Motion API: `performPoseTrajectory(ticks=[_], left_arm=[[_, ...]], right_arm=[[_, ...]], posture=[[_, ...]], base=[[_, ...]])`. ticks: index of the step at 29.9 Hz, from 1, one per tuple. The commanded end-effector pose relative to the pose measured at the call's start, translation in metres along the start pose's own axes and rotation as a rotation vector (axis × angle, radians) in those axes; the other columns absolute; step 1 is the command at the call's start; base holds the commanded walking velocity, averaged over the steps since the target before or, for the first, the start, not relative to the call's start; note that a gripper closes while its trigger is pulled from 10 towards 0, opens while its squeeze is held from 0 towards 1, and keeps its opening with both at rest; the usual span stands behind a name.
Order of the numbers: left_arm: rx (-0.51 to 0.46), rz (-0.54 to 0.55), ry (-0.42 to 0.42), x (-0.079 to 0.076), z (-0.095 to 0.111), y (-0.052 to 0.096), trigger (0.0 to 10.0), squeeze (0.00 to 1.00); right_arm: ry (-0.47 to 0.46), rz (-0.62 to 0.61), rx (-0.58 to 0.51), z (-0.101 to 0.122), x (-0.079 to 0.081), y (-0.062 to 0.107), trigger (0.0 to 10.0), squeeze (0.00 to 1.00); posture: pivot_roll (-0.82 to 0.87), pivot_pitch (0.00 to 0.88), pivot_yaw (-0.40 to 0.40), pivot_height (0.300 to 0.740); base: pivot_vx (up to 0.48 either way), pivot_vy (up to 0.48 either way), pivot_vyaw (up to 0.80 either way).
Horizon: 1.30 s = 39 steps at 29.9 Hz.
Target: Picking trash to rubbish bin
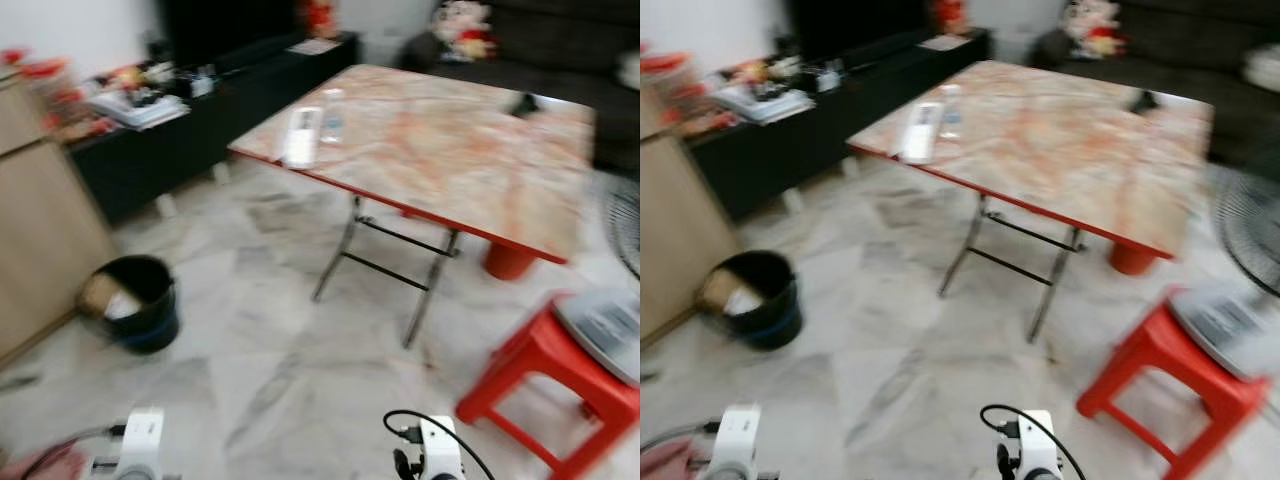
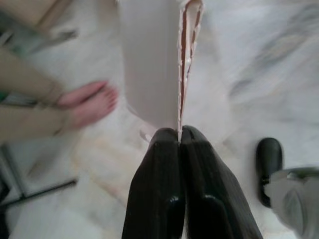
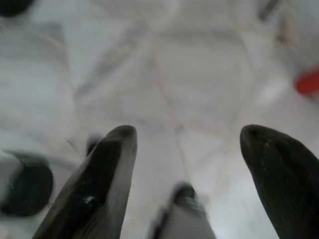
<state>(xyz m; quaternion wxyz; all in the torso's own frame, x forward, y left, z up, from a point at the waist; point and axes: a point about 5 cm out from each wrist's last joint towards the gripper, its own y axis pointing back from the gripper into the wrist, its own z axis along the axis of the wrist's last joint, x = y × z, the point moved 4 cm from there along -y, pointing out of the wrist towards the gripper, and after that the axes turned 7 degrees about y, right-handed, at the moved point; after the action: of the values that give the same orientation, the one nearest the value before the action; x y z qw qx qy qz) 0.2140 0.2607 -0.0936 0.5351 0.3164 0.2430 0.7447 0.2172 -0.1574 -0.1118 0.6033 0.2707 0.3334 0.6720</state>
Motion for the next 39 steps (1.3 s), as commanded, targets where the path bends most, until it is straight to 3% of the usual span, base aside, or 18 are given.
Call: performPoseTrajectory(ticks=[1,22,27,39], left_arm=[[0.005,0.011,-0.009,0.004,0.001,-0.001,10.0,0.0],[0.028,0.034,-0.01,0.012,-0.01,0.002,10.0,0.0],[0.027,0.036,-0.011,0.011,-0.01,0.002,10.0,0.0],[0.038,0.041,-0.032,0.011,-0.013,0.003,10.0,0.0]], right_arm=[[0.0,0.001,-0.003,0.003,0.002,-0.001,10.0,0.0],[-0.001,0.003,0.024,-0.009,0.004,0.002,10.0,0.0],[-0.022,-0.001,0.017,-0.007,0.004,0.001,10.0,0.0],[-0.031,0.002,0.009,-0.006,0.003,0.001,10.0,0.0]], posture=[[-0.05,0.034,0.022,0.74],[-0.04,0.045,0.022,0.74],[-0.04,0.048,0.022,0.74],[-0.06,0.037,0.03,0.74]], base=[[0.0,0.0,0.8],[0.0,0.0,0.77],[0.0,0.0,0.0],[0.375,0.0,0.0]])
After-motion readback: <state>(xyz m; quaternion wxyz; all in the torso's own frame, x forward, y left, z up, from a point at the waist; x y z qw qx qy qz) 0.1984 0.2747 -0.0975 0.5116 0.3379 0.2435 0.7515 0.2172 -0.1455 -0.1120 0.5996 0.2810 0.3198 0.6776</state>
